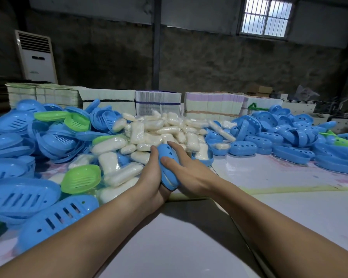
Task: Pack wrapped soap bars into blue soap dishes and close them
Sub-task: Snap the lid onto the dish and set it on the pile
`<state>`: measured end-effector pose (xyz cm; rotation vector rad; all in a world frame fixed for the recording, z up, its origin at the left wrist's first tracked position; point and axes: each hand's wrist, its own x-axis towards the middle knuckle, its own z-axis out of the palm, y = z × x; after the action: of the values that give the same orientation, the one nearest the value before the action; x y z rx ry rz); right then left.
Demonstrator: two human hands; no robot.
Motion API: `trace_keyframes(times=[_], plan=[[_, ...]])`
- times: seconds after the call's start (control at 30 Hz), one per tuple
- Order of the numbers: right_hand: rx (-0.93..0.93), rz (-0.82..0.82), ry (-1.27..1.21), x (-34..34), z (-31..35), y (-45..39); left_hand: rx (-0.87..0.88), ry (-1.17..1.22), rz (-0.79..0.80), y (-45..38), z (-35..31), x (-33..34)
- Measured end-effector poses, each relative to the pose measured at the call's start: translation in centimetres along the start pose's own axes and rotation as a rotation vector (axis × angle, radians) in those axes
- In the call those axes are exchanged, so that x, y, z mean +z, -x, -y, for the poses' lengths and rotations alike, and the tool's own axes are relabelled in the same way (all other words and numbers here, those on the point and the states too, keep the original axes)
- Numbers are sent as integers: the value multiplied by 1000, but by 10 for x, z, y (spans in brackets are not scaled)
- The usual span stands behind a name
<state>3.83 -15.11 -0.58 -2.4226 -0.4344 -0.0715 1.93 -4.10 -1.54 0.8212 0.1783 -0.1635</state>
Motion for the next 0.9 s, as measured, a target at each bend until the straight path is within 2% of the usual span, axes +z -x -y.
trace_keyframes(times=[0.33,0.57,0.7,0.9], plan=[[9,-114,30,15,6,2,22,-13,-66,-3,-6,-3],[9,-156,-11,24,5,4,-80,90,89,1,-9,-9],[-31,-165,-110,19,3,1,-46,72,144,3,-10,-5],[-102,-76,-193,12,-4,2,58,5,184,3,-8,-5]])
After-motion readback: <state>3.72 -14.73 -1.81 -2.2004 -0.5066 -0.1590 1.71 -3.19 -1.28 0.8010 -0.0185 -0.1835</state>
